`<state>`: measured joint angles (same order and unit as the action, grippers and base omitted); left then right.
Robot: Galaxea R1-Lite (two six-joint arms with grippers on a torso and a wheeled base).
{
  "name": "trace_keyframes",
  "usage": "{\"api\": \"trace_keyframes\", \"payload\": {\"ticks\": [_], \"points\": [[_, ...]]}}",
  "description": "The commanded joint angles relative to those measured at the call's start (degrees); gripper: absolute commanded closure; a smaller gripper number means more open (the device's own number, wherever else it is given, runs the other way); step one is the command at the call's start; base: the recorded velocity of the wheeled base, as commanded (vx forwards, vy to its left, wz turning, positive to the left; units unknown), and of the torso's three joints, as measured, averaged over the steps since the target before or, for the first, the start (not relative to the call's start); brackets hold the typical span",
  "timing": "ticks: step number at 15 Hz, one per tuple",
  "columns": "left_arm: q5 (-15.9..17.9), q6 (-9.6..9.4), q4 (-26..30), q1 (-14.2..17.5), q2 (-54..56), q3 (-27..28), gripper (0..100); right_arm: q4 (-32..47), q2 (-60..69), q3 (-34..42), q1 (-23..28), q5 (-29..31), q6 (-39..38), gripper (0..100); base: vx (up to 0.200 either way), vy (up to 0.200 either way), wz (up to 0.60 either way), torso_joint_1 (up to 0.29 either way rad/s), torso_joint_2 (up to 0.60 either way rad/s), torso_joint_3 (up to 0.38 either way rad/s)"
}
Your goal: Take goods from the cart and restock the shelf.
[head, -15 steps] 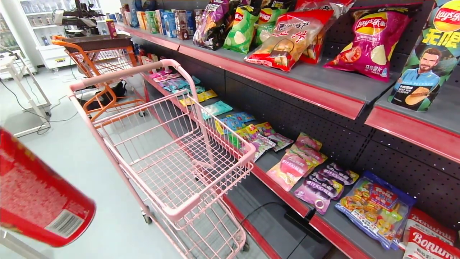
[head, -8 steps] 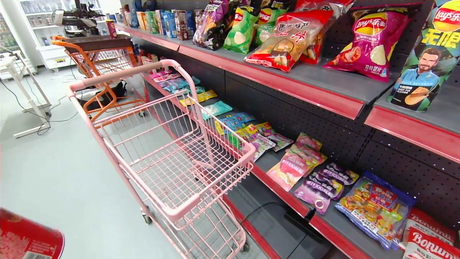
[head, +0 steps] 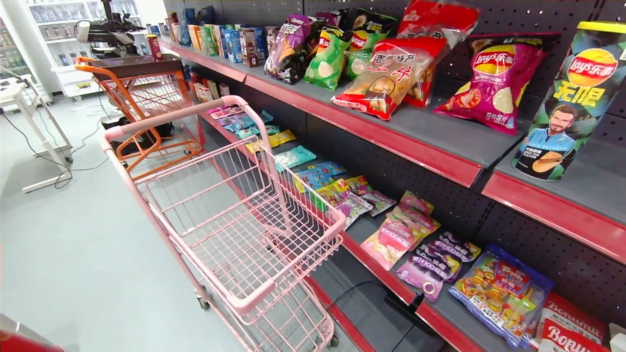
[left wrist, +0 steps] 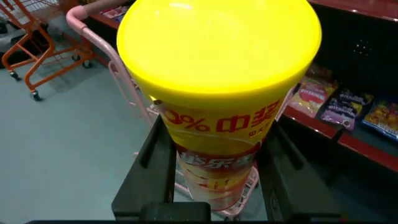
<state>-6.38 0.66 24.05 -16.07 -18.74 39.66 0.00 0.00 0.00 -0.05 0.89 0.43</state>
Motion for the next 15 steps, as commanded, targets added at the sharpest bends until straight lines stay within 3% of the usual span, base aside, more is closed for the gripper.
{"api": "trace_keyframes", "payload": {"ticks": [1,6,15], "points": [[0.0,0.04,-0.1,3.7,0.5,-1.6,100,0.0,0.0,0.0,0.0,0.1,0.0,0,0.0,0.0,0.0,0.163,-0.5,-0.354],[0.0,0.04,0.0,4.0,4.8,-6.6,100,0.0,0.0,0.0,0.0,0.0,0.0,0,0.0,0.0,0.0,0.187,-0.54,-0.348],[0.0,-0.04,1.0,10.3,4.6,-9.0,100,0.0,0.0,0.0,0.0,0.0,0.0,0,0.0,0.0,0.0,0.211,-0.53,-0.324]]}}
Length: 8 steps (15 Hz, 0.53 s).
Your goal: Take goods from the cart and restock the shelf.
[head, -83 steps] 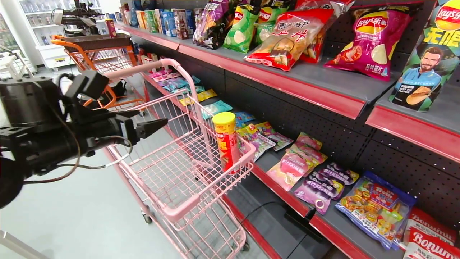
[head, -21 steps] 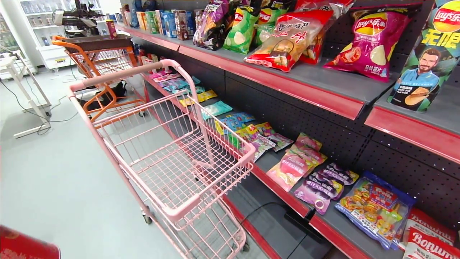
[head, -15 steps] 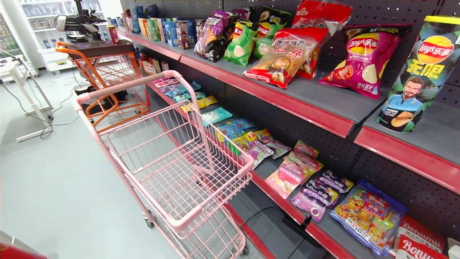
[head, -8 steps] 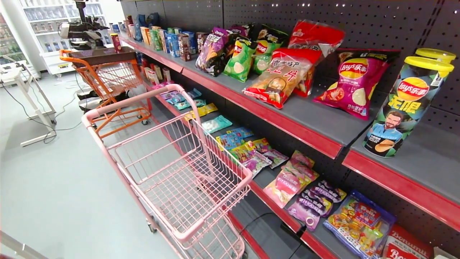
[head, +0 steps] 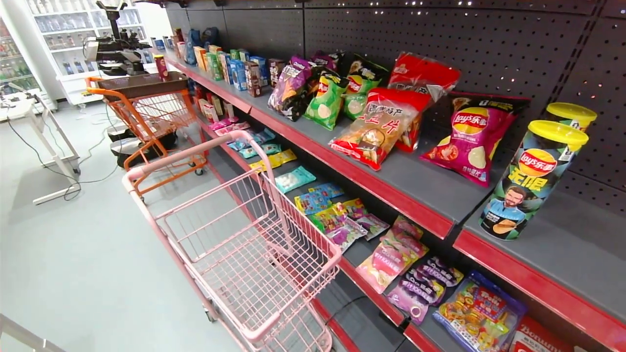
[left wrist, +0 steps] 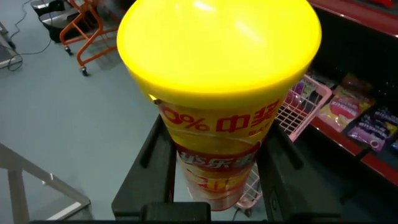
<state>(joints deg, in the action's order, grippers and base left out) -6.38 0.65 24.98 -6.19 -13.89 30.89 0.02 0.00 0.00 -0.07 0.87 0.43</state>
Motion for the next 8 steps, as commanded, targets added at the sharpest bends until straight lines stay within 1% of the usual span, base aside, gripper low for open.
{"api": "trace_keyframes", "payload": {"ticks": [1,5,6,7,8], "points": [[0.0,-0.03,0.1,0.4,-0.2,-0.3,100,0.0,0.0,0.0,0.0,0.0,0.0,0,0.0,0.0,0.0,0.159,-0.4,-0.227],[0.0,-0.65,0.0,0.4,0.5,-0.5,100,0.0,0.0,0.0,0.0,0.0,-0.1,0,0.0,0.0,0.0,0.16,-0.37,-0.21],[-0.1,-2.32,0.0,0.4,1.6,-0.6,100,0.0,0.0,0.0,0.0,0.0,-0.1,0,0.0,0.0,0.0,0.159,-0.36,-0.193],[0.0,-5.3,-0.2,0.3,4.3,-2.0,100,0.0,0.0,0.0,0.0,0.0,0.0,0,0.0,0.0,0.0,0.168,-0.36,-0.212],[0.8,-7.85,-0.3,0.0,6.9,-3.0,100,0.0,0.0,0.0,0.0,0.0,0.0,0,0.0,0.0,0.0,0.154,-0.35,-0.198]]}}
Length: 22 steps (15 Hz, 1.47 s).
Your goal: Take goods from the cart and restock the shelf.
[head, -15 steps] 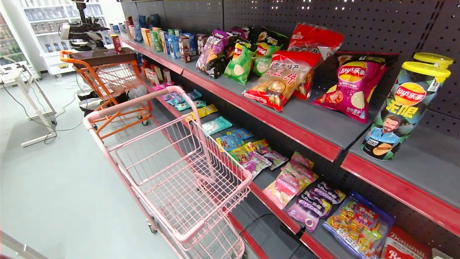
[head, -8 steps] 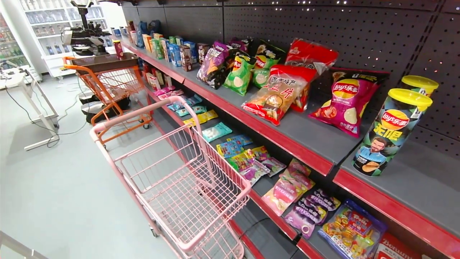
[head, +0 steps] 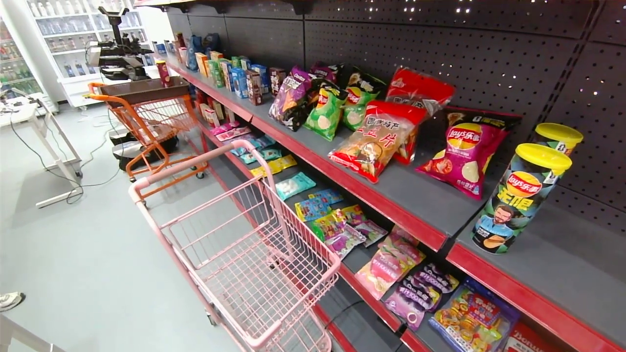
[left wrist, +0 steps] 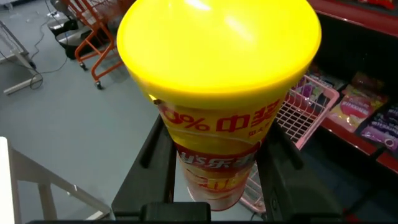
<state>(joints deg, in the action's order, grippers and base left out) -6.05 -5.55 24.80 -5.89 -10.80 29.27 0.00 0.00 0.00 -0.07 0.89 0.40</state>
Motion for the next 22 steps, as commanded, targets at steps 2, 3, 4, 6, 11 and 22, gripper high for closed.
{"api": "trace_keyframes", "payload": {"ticks": [2,3,4,6,11,22], "points": [[2.6,-2.98,-0.7,-1.2,5.5,-2.8,100,0.1,0.0,0.0,0.0,0.0,0.0,0,0.0,0.0,-0.6,0.161,-0.36,-0.205],[2.6,-2.98,-1.4,-1.2,5.4,-2.9,100,0.0,0.0,0.0,0.0,0.0,0.0,0,0.0,0.0,-0.6,0.056,-0.16,-0.071],[3.0,-2.98,-2.2,-1.2,5.4,-3.1,100,0.0,0.0,0.0,0.0,0.0,0.0,0,0.0,0.0,-0.6,0.032,-0.07,-0.032],[3.0,-2.98,-2.5,-1.2,5.4,-2.9,100,0.0,0.0,0.0,0.0,0.0,0.0,0,0.0,0.0,-0.6,0.012,-0.02,-0.01],[2.4,-3.07,-2.5,-1.2,5.2,-2.5,100,0.0,0.0,0.0,0.0,0.0,0.0,0,0.0,0.0,-0.6,0.006,0.0,-0.001],[1.4,-2.98,-2.4,-1.1,5.1,-2.8,100,0.0,0.0,0.0,0.0,0.0,0.0,0,0.0,0.0,-0.55,0.002,0.0,0.002]]}}
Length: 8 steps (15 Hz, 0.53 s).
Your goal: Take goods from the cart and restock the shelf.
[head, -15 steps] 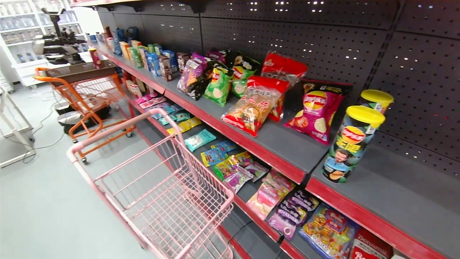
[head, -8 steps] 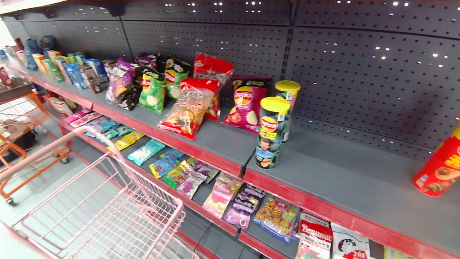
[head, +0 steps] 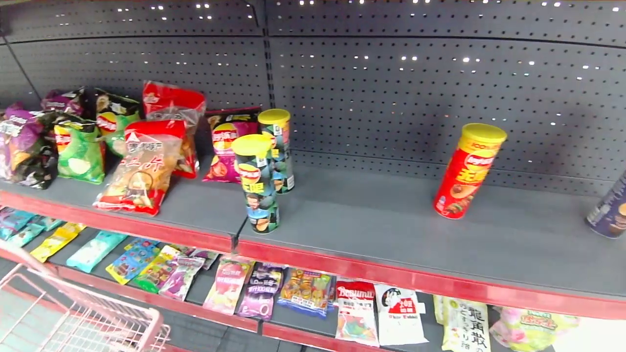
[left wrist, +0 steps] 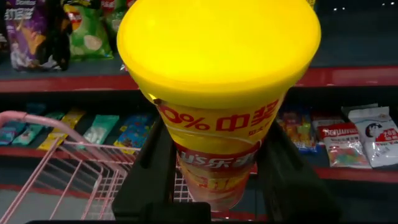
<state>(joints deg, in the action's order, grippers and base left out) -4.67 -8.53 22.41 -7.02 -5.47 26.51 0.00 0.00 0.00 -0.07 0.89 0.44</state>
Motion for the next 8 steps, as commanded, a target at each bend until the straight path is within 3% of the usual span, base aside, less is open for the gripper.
{"api": "trace_keyframes", "payload": {"ticks": [1,4,6,8], "points": [[-2.5,0.01,-0.1,0.0,-0.2,-0.3,100,0.0,0.0,0.0,0.0,0.0,0.0,0,0.0,0.0,0.0,0.0,0.0,0.0],[-5.7,-0.7,-0.3,0.1,-0.2,-0.8,100,0.0,0.0,0.0,0.0,0.0,0.1,0,0.0,0.0,0.0,0.0,0.0,0.0],[-5.7,-1.13,-0.2,0.1,-0.7,0.3,100,0.0,0.0,0.0,0.0,0.0,0.1,0,0.0,0.0,0.0,0.0,0.0,0.0],[-5.5,-4.03,-0.2,-0.3,-0.5,0.3,100,0.0,0.0,0.0,0.0,-0.1,0.2,0,0.0,0.0,0.0,0.0,0.0,0.0]]}}
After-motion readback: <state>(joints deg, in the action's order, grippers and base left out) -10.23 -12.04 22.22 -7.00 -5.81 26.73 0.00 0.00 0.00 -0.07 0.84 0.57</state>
